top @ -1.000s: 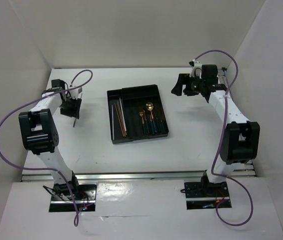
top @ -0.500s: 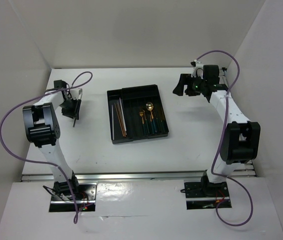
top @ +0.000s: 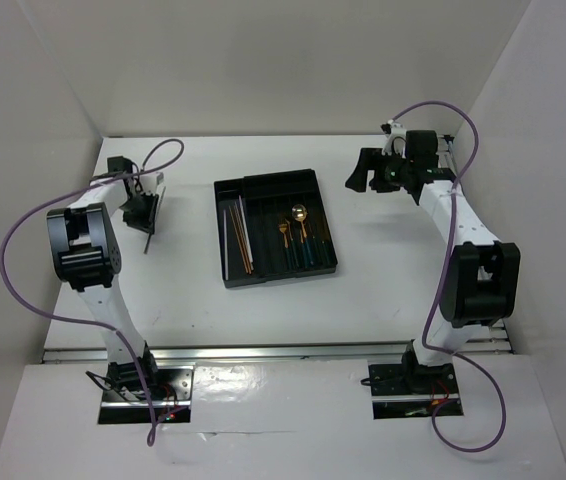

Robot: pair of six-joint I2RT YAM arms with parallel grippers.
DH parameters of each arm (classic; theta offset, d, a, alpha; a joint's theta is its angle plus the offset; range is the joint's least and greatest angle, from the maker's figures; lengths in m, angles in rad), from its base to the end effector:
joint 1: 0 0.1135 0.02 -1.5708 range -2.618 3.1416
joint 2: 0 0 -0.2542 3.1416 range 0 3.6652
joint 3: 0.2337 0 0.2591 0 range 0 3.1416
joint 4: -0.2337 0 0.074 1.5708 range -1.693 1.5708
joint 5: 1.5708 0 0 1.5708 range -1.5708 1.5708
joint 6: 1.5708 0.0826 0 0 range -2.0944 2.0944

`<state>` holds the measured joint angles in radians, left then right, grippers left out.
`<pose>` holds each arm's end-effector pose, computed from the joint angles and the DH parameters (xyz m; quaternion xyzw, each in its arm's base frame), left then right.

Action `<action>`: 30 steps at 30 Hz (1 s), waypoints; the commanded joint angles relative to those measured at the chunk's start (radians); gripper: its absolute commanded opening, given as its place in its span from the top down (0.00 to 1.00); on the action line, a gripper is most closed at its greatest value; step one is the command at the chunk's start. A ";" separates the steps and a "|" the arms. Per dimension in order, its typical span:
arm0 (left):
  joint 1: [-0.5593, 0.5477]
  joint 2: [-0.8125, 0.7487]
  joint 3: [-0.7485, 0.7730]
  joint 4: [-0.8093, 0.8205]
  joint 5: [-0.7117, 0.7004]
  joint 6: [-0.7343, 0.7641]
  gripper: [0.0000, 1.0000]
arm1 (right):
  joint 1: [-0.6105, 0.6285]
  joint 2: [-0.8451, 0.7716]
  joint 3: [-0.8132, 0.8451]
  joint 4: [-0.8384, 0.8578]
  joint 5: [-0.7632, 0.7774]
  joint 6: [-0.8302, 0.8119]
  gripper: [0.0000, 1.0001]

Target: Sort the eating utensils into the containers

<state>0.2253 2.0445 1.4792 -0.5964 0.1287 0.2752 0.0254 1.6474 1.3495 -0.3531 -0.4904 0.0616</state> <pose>0.4341 0.0886 0.1123 0.0374 0.9765 -0.0108 0.2120 0.4137 0.0494 0.2613 -0.0920 0.8711 0.2360 0.4207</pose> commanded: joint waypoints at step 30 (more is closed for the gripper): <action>0.000 -0.398 -0.089 0.026 0.630 -0.534 1.00 | 0.059 0.000 0.008 0.040 -0.033 -0.028 0.29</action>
<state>0.2356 1.7382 1.4178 -0.6262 0.5858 -0.1162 0.0700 1.6615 1.3495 -0.3447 -0.5125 0.0521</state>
